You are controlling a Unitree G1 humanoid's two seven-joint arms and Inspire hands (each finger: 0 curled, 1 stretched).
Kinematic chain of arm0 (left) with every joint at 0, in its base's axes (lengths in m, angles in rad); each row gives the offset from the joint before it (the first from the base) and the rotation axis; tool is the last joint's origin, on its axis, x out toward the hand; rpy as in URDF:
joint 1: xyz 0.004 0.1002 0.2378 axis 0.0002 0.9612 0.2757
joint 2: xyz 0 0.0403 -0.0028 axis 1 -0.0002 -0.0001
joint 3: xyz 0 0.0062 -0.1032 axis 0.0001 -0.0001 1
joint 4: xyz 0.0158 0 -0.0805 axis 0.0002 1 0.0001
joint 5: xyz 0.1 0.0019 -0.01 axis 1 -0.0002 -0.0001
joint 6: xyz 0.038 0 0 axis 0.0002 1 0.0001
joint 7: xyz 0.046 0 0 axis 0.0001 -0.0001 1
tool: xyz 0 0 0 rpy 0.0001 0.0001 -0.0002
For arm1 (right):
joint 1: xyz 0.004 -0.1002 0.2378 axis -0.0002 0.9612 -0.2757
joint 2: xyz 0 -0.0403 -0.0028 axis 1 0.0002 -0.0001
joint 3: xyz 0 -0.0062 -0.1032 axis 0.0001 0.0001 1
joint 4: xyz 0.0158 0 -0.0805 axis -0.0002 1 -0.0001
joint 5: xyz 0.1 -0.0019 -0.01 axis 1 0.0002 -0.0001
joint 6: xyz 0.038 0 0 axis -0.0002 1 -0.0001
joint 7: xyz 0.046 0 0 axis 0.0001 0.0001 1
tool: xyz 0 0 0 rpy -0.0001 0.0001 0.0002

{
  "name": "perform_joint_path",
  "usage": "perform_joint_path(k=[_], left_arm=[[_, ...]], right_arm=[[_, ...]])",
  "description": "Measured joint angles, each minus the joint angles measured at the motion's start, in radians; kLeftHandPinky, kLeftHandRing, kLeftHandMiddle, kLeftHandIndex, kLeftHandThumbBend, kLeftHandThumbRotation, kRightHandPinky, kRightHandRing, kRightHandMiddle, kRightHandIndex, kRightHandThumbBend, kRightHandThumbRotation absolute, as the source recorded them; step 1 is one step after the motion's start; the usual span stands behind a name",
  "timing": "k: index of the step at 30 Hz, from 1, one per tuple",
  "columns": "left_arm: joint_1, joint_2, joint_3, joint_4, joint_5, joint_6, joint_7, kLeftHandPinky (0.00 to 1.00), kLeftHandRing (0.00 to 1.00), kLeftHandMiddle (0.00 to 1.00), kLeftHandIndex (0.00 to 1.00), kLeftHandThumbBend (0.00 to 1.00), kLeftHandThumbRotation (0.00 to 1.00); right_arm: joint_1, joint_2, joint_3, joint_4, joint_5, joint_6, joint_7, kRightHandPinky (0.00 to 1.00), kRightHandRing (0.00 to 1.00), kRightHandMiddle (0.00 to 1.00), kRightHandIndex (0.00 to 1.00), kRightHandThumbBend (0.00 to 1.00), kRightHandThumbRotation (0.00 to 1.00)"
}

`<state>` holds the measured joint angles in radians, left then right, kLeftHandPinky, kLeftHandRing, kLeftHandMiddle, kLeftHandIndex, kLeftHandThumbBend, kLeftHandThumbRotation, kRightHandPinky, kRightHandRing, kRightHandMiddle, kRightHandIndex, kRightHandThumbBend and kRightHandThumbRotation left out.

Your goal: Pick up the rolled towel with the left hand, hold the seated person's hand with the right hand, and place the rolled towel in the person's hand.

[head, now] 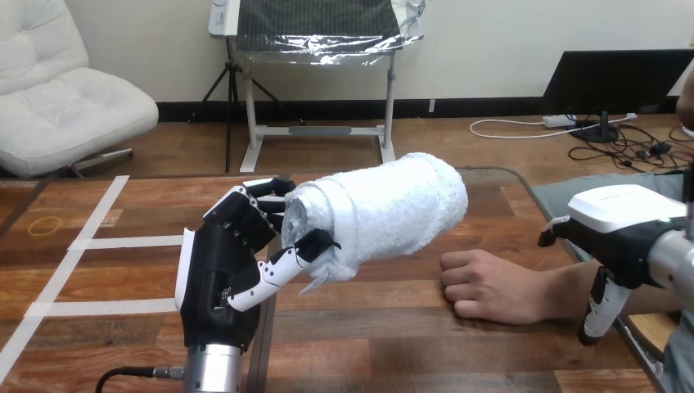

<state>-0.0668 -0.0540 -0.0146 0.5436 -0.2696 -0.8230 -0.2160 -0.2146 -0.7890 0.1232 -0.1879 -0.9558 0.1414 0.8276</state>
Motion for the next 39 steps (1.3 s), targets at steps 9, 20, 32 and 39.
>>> perform_joint_path(k=[9,20,32,39], left_arm=[[0.000,0.000,0.000,0.000,0.000,0.000,0.000,0.43,0.42,0.45,0.54,0.57,0.00],[0.000,0.000,0.000,-0.002,0.000,0.000,0.001,0.43,0.42,0.45,0.54,0.57,0.00],[0.001,0.000,0.000,-0.006,0.000,0.000,0.002,0.43,0.42,0.45,0.54,0.56,0.00],[0.002,0.000,-0.001,-0.013,-0.008,0.004,-0.003,0.43,0.42,0.45,0.54,0.56,0.00]], right_arm=[[-0.029,0.000,0.042,0.035,-0.045,0.015,0.011,0.94,0.97,0.95,0.89,0.87,0.10],[-0.045,0.001,0.080,0.094,-0.092,0.037,0.010,0.96,0.99,0.97,0.90,0.85,0.13],[-0.061,0.003,0.123,0.166,-0.138,0.057,0.005,0.99,1.00,0.99,0.92,0.83,0.18],[-0.082,0.004,0.144,0.201,-0.147,0.061,-0.002,1.00,1.00,0.99,0.92,0.82,0.19]])
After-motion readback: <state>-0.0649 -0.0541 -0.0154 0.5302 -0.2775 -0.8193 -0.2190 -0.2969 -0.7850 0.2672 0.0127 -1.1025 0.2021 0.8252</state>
